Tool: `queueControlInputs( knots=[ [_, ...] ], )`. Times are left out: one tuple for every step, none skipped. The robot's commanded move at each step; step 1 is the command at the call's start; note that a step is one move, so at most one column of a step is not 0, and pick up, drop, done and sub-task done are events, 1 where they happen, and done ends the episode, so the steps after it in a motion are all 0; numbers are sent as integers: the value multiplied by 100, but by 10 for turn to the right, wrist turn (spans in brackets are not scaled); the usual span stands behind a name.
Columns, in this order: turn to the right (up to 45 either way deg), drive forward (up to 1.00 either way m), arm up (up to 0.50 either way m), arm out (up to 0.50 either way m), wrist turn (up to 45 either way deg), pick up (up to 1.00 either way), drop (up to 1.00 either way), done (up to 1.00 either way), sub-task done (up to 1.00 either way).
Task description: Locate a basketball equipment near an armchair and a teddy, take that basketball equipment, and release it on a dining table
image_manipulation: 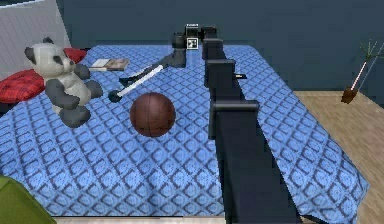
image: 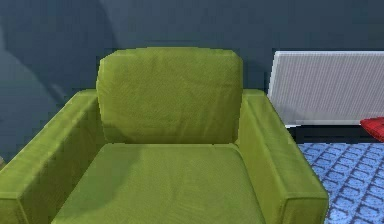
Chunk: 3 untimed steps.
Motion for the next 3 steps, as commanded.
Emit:
queueControlInputs(
  knots=[
    [0, 0, 0, 0, 390, 0, 0, 0, 0],
    [0, 0, -26, 0, 0, 0, 0, 0, 0],
    [0, 0, 0, 0, 0, 100, 0, 0, 0]
  ],
)
